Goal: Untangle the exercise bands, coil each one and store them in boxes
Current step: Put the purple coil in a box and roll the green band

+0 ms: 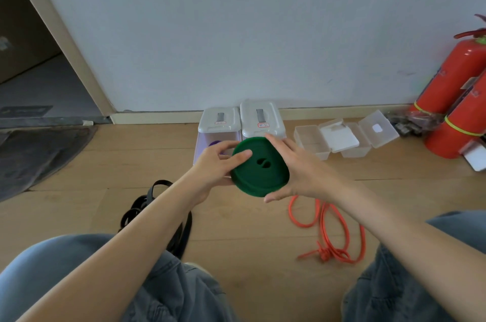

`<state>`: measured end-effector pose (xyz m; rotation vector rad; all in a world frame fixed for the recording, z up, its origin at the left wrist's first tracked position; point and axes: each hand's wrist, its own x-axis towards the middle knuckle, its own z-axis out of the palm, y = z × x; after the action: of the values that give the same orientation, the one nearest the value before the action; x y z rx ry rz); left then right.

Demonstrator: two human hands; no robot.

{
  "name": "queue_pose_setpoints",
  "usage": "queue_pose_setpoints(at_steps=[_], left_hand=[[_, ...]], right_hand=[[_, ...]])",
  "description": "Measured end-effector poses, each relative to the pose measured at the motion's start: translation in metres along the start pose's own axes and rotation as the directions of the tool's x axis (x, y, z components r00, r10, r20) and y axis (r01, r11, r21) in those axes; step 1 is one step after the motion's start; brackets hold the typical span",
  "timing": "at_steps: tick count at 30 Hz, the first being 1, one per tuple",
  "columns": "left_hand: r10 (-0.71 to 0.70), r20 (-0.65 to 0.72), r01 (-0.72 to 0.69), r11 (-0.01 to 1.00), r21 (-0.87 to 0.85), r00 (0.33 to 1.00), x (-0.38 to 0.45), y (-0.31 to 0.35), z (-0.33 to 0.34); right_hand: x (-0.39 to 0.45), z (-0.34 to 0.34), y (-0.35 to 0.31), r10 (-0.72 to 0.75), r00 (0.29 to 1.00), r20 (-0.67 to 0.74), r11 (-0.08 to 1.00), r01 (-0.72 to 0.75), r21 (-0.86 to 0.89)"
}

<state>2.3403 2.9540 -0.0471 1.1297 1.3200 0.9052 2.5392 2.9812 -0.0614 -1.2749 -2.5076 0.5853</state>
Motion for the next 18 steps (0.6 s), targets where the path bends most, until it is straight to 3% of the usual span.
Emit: queue_pose_setpoints(at_steps=[4,9,11,15,18], left_hand=[[-0.009,-0.132,-0.004,0.996,-0.094,0.991,0.007,0.008,-0.002],[-0.041,-0.225,0.024,0.997,-0.078,0.974,0.043,0.007,0.027],[-0.031,-0.18,0.024,0.999,-0.04,0.983,0.067,0.007,0.048],[-0.112,-0.05,0.114,0.992,0.045,0.992,0.12,0.001,0.091],[-0.199,-0.014,0.199,0.98,0.007,0.98,0.166,-0.015,0.122]], right_hand=[[0.004,-0.004,-0.002,0.077,0.997,-0.011,0.983,-0.074,0.168],[0.001,0.008,0.023,0.244,0.957,-0.158,0.923,-0.18,0.34],[0.001,0.009,0.044,0.306,0.929,-0.205,0.917,-0.23,0.327],[0.003,0.011,0.094,0.374,0.885,-0.278,0.927,-0.37,0.069],[0.009,0.019,0.139,0.449,0.84,-0.305,0.892,-0.441,0.101]])
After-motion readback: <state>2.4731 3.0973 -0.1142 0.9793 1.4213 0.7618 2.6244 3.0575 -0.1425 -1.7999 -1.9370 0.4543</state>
